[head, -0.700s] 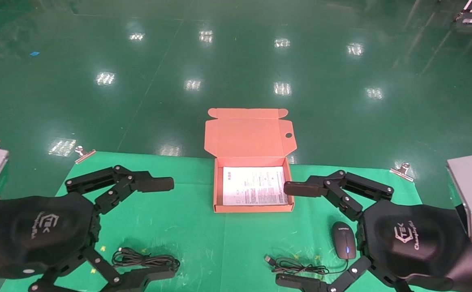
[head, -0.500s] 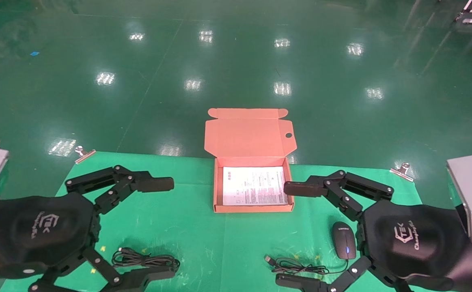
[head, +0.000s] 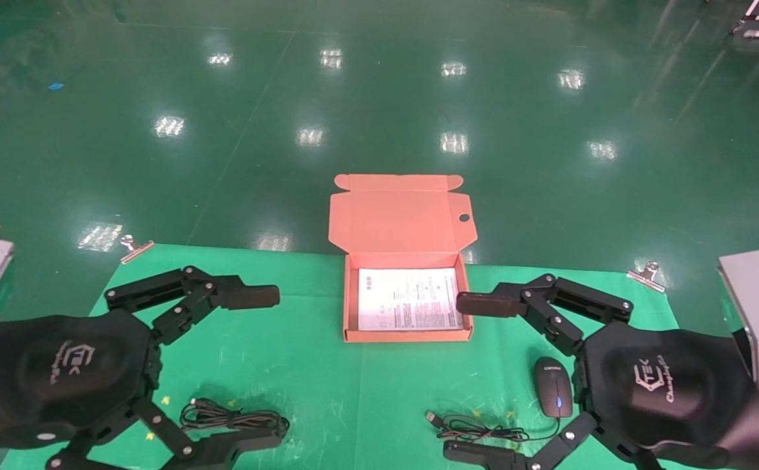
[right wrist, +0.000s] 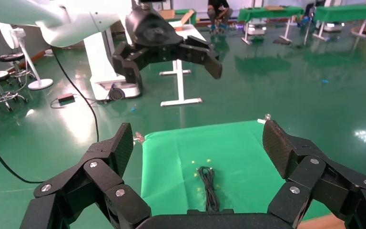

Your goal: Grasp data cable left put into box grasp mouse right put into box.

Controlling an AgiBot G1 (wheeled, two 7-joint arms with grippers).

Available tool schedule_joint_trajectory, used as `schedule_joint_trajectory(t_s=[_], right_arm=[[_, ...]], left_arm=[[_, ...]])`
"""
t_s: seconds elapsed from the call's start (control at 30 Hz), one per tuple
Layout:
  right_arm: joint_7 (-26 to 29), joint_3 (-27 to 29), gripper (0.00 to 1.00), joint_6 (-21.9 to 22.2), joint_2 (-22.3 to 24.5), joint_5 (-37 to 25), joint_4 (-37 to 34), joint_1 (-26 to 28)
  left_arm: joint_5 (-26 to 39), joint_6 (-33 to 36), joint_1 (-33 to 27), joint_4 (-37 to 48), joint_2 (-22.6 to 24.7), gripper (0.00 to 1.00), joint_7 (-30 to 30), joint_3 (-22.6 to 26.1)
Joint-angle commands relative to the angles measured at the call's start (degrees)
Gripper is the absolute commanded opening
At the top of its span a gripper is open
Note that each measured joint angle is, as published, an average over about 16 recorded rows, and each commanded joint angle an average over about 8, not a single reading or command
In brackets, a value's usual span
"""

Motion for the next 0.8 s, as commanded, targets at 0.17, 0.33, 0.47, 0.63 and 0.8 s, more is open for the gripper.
schedule_joint_trajectory(t_s=[0.17, 0.33, 0.47, 0.63, 0.8], right_arm=[[-3.31, -0.36, 1.00, 0.22, 0.28, -3.97, 1.10, 1.29], [-9.39, -1.80, 1.00, 0.44, 0.03, -11.91, 3.00, 3.87], [-14.99, -3.47, 1.00, 0.94, -1.13, -19.23, 3.69, 6.57], [-22.13, -6.07, 1.00, 1.80, -3.43, -28.30, 3.99, 9.76], [-29.39, -9.27, 1.00, 2.87, -6.46, -37.18, 4.07, 11.96]], left_arm=[[3.70, 0.62, -2.38, 0.20, 0.05, 1.00, -0.79, 1.69], [11.17, 2.09, -7.20, 0.85, 1.07, 1.00, -3.22, 5.59], [18.62, 3.35, -11.78, 1.71, 2.90, 1.00, -5.35, 9.78], [28.83, 4.32, -17.28, 2.71, 5.92, 1.00, -6.01, 16.17], [39.73, 4.35, -22.34, 3.45, 9.38, 1.00, -5.41, 23.29]])
